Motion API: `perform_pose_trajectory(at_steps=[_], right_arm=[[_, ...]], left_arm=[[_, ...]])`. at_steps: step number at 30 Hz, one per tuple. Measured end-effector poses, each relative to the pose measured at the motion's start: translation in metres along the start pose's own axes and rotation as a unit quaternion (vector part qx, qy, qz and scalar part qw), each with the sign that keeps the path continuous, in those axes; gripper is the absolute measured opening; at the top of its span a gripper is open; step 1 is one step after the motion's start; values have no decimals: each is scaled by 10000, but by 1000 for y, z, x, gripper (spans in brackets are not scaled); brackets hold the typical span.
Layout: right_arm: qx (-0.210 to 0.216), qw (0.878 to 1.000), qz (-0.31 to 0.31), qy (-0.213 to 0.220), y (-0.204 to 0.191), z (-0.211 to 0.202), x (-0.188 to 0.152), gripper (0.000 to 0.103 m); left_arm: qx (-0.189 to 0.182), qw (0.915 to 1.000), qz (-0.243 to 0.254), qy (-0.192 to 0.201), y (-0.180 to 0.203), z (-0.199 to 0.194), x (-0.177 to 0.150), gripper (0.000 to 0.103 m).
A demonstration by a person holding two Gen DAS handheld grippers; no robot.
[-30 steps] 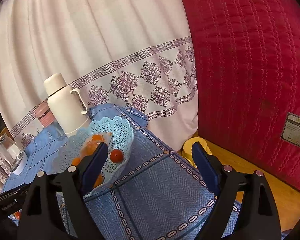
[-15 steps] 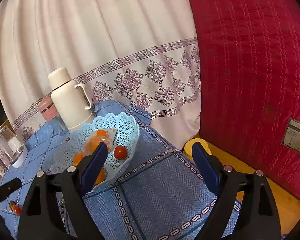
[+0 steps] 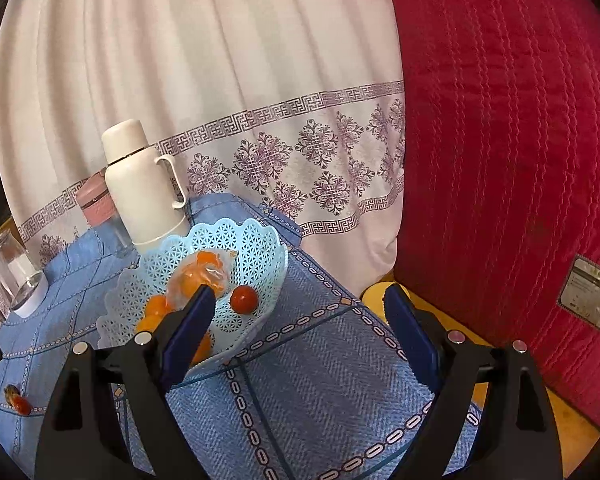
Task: Organize fruits
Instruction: 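Withdraw the left tool from the basket toward the table fruits, then grasp the brown round fruit on the table with the left tool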
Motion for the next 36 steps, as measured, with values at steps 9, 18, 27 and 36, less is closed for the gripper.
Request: perform_pose_trajectory(at_steps=[9,18,27,36], right_arm=[[550,9978,-363,-74,-39,-16,-5,88],[992,9923,-722,-178,-85,-24,-17,88],[1017,9907,-847,-330,-95,-18,-28,88],[976,9902,-904,-413,-98,-13,-32,88]], left_arm=[[412,9978,-511,72,-63,1,13,69],[731,9927,-960,4,-111,11,19,69],[871,9902,-1058,-272,-126,39,9,69],[1026,9884,-1032,-436,-129,58,2,67]])
Point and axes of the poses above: each gripper's, at about its wrist camera, not at the fingertips, and z roughly the way its jaws point, y to its right, x to its top, the point moved 6 cm from there along z, roughly the way its jaws point, and after that the axes turned 12 degrees about -z, right-handed, at the moved point
